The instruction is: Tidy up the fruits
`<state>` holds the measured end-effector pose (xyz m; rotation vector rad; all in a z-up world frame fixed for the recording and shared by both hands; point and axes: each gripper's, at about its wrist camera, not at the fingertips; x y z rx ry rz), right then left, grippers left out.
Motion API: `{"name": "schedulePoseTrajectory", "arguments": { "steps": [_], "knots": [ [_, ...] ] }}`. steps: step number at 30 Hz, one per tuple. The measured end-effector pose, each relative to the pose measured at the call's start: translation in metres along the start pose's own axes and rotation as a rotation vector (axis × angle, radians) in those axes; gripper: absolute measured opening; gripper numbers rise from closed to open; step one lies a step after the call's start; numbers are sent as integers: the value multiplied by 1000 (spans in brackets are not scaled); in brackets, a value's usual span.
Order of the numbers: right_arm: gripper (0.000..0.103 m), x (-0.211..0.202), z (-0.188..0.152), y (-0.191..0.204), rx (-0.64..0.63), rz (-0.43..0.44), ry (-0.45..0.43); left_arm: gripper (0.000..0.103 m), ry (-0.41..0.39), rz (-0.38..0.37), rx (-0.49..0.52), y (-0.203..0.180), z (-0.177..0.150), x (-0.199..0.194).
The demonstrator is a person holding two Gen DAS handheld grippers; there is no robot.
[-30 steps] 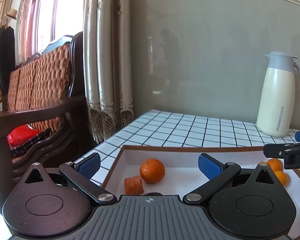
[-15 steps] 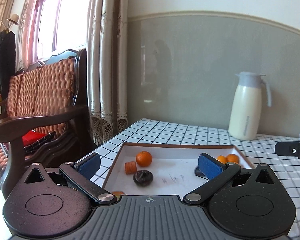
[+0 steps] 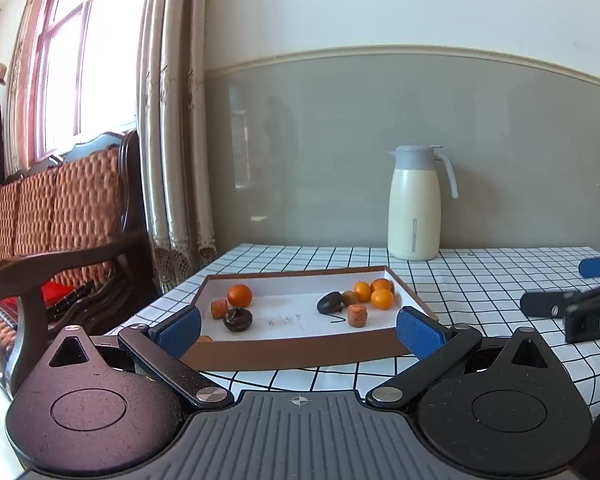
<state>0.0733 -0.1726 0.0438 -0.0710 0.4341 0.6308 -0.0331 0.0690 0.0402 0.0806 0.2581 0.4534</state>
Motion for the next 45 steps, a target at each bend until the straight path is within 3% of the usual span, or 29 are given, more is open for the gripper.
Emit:
{"name": "schedulePoseTrajectory", "arguments": {
  "steps": [3,5,21,45],
  "knots": [
    [97,-2,-4,-1,-1,-18,-12,103,-28,10,-24,0,-11,0],
    [97,-3,-6,-2,11,0,-19,103,2,11,-39,0,-16,4],
    [97,4,-9,2,13,-6,-8,103,4,16,-86,13,-22,6],
    [97,2,-9,1,11,-9,-8,103,-1,13,-82,14,-22,7]
  ]
}}
Point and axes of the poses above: each gripper's, at about its wrist camera, not at the fingertips, and x roughly the way its jaws point, y to its left, z to its top, and after that the axes turned 14 degrees about z, right-handed
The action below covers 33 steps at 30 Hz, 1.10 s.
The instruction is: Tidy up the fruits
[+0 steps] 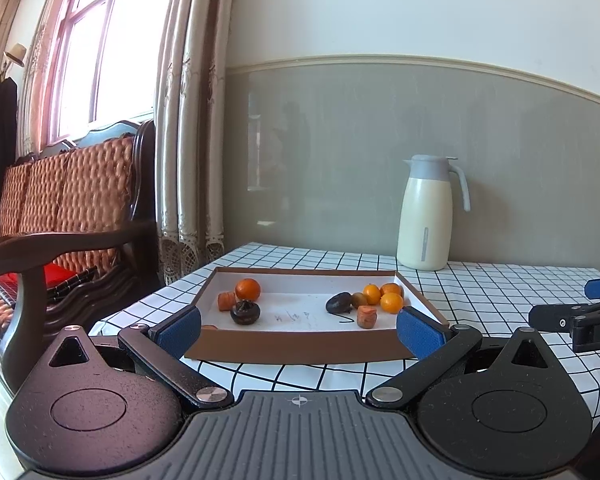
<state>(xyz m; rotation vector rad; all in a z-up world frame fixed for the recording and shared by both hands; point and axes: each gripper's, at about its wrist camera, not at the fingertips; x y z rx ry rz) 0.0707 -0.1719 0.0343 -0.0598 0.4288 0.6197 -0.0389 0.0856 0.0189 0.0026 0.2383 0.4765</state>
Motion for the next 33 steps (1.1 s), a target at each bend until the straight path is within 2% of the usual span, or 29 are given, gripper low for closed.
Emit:
{"name": "schedulePoseTrajectory", "arguments": {
  "steps": [33],
  "knots": [
    [97,3,-1,1,-2,5,10,103,0,-3,7,-1,0,1]
  ]
}}
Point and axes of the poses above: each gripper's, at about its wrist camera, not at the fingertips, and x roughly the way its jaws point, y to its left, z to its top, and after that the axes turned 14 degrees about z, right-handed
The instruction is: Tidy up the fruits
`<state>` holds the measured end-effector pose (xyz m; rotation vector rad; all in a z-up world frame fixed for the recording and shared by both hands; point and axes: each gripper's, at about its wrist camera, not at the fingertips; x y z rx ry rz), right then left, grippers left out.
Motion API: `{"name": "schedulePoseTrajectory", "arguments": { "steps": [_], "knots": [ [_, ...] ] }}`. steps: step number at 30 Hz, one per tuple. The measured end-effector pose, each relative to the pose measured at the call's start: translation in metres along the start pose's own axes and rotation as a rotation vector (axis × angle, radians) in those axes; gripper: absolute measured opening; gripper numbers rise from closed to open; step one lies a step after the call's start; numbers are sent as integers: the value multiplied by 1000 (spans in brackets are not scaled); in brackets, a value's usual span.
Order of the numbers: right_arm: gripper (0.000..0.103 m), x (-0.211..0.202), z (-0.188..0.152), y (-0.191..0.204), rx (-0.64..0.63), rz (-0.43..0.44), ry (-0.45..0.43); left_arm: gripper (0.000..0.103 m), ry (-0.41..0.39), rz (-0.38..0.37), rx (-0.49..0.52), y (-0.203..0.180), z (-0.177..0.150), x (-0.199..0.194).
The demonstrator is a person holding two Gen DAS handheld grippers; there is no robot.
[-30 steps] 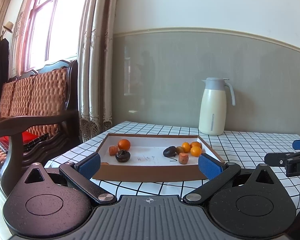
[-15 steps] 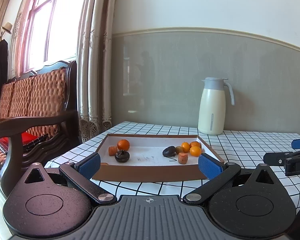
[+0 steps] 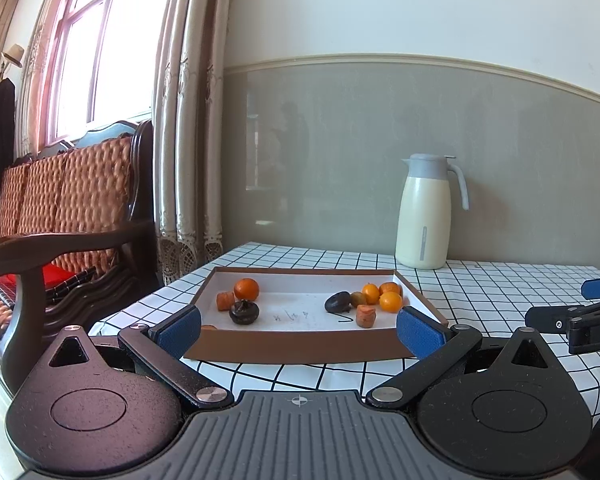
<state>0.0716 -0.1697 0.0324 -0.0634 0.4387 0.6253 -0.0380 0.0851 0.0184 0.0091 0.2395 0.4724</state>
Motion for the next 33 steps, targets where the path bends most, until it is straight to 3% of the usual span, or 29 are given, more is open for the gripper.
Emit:
{"name": "schedulePoseTrajectory", "arguments": {
  "steps": [33],
  "knots": [
    [97,-1,2,-2,7,1,-6,103,7,9,-31,6,-2,2]
  ]
}}
Point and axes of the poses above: each gripper's, at about its wrist camera, not at the fingertips, and x roughly the way its jaws point, y to its left, z to its top, and after that the axes turned 14 degrees about z, right-handed
